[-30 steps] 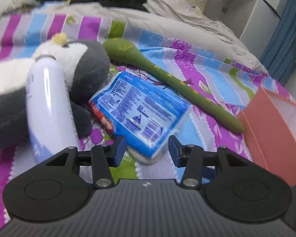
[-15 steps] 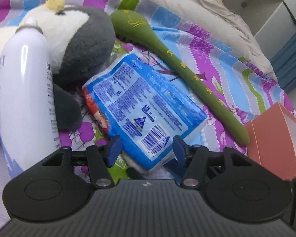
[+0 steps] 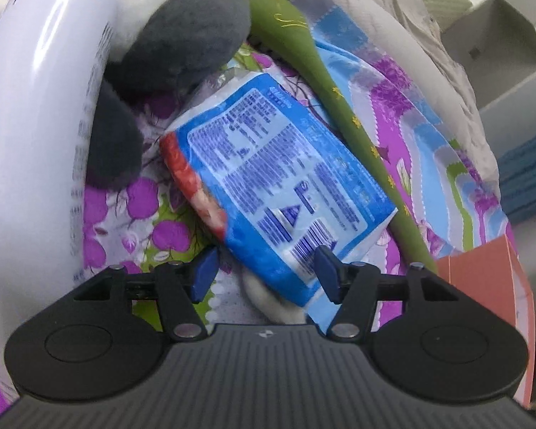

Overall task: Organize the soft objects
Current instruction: 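Grasp the blue snack bag with the left tool while the right tool grasps the white fluffy ring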

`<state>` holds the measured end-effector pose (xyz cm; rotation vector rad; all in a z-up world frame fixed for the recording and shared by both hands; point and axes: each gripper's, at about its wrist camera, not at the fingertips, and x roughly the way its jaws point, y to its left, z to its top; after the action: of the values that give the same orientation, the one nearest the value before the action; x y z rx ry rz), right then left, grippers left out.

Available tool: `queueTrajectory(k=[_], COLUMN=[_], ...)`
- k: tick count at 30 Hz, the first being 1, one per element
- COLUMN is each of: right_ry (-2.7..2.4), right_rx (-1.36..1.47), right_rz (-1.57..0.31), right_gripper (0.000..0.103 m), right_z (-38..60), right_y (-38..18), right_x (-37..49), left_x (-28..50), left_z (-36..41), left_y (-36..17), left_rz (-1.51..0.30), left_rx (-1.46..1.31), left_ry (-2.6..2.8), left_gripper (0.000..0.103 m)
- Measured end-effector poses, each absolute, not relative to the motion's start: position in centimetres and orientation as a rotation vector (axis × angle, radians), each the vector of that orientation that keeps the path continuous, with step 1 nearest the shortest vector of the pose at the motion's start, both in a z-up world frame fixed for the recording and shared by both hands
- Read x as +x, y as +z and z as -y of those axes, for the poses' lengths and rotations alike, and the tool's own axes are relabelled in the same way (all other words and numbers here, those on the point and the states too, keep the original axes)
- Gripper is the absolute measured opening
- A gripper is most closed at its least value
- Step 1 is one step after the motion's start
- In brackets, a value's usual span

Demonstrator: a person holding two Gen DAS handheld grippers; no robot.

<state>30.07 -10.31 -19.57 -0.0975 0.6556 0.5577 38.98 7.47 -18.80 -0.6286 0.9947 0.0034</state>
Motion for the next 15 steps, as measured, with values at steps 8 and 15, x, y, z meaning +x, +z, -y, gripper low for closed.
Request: queueTrajectory(k=[8, 15], right_ry=[0.457, 0.394], right_rx=[-0.079, -0.088], right_rz=[-0.680, -0.685], right_gripper=[0.014, 0.015], right_z=[13.0, 14.2], right_y=[-19.3, -18.9], right_x=[27.5, 26.1], left_x=[38.3, 38.1], left_z=[-7.2, -5.9], left_y=[-19.6, -18.5], left_rz=[-0.879, -0.844], left_rx=[-0.784, -0.745], left_ry=[0.049, 0.019], left_gripper=[0.033, 0.006])
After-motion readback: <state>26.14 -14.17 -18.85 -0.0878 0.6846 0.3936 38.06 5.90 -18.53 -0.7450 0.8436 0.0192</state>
